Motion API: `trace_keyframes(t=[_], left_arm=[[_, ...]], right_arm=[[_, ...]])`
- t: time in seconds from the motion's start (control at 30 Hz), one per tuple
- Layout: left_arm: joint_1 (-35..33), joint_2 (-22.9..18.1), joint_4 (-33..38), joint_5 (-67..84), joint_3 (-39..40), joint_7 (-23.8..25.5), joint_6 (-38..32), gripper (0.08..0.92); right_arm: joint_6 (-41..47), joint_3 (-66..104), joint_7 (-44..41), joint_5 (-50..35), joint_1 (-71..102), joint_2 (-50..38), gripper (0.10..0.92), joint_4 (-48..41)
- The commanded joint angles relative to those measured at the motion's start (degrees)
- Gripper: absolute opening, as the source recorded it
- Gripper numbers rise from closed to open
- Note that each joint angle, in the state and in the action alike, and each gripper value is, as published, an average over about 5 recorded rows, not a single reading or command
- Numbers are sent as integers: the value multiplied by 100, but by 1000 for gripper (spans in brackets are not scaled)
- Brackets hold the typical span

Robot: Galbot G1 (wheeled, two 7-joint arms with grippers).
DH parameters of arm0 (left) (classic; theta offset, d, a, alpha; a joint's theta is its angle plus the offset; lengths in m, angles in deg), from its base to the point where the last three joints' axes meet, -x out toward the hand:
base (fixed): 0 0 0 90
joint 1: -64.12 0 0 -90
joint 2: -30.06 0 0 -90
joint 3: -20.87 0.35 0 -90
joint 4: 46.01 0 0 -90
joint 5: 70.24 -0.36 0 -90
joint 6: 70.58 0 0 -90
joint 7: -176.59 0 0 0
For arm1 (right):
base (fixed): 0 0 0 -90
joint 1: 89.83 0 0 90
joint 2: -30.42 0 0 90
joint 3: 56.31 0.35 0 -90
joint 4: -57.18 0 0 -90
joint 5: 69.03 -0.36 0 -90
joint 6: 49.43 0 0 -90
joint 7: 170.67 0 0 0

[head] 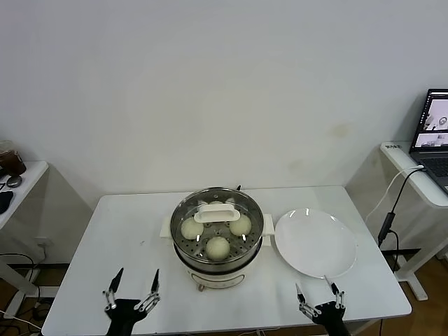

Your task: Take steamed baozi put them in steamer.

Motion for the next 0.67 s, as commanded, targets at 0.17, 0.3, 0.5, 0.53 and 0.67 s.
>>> trace_keyframes(t=[0.17, 0.3, 0.5, 0.53, 0.67], left_arm=[[-478, -75, -488, 657, -562, 246, -523, 823], [-447, -62, -553, 616, -573, 293, -467, 823], [-450, -70, -562, 472, -509, 364, -438, 823], [-442, -74, -572, 455, -496, 374, -440, 823], [-423, -84, -598, 438, -466, 405, -448, 823]], right_arm=[[109, -137, 40, -306, 174, -61, 823, 206], [154, -170, 93, -263, 203, -48, 823, 267], [207, -186, 135, -160, 336, -28, 823, 470], [210, -191, 141, -150, 352, -23, 823, 487], [212, -203, 148, -117, 373, -12, 823, 501]])
